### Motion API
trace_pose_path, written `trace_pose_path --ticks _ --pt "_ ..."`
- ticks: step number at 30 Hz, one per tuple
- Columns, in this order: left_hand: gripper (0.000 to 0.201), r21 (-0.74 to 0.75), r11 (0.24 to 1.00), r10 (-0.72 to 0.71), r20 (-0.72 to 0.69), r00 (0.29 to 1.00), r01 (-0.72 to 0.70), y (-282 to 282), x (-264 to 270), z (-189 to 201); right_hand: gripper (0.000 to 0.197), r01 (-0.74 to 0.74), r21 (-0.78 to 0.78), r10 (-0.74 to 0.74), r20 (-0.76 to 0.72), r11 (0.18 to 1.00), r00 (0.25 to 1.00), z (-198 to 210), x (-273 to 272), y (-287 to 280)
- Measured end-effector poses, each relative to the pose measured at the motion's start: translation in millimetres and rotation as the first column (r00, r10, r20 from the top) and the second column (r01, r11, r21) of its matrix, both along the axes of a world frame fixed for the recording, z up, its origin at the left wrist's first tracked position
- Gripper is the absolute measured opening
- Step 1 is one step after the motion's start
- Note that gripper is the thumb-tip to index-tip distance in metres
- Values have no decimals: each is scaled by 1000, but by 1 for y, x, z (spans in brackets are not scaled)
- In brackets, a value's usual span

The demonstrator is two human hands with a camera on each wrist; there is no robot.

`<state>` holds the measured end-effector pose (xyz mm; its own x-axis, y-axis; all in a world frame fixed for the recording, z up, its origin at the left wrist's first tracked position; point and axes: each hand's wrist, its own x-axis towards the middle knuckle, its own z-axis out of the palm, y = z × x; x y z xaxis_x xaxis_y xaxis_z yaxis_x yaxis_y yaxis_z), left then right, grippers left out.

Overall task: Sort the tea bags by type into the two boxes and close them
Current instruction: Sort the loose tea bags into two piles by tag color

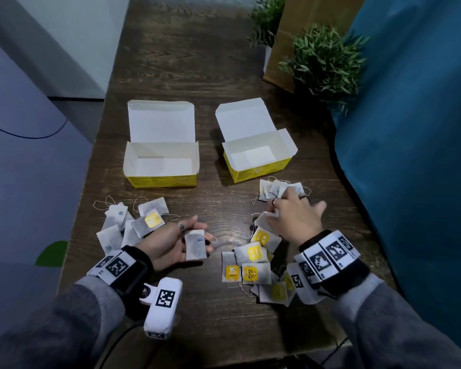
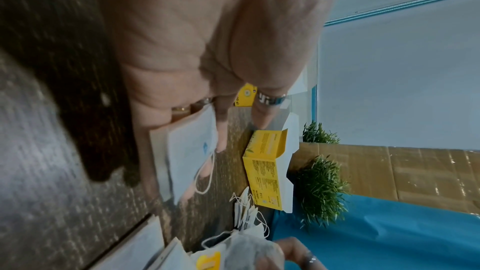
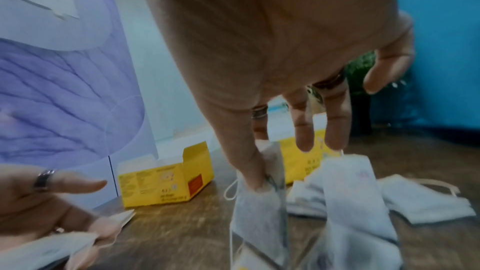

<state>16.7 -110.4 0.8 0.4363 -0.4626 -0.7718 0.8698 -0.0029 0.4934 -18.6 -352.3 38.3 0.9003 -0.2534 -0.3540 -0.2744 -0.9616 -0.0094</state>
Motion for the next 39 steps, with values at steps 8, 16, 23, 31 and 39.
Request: trace_pose_path --ticks 8,16,23,31,39 --pt "49 -118 990 72 -16 997 -73 3 5 8 8 -256 348 95 417 902 904 24 12 49" --pt "39 -97 990 115 164 980 -100 21 10 11 19 -297 694 175 243 656 954 -1 8 81" --pt "38 435 900 -231 454 861 12 56 19 8 14 41 473 22 -127 880 992 -18 10 12" --pt "39 807 578 -548 492 677 -119 89 33 -1 46 100 309 -39 -197 946 980 -39 -1 -6" --pt "52 952 268 -799 304 518 -145 86 30 -3 10 14 483 -14 -4 875 1000 -38 -8 -13"
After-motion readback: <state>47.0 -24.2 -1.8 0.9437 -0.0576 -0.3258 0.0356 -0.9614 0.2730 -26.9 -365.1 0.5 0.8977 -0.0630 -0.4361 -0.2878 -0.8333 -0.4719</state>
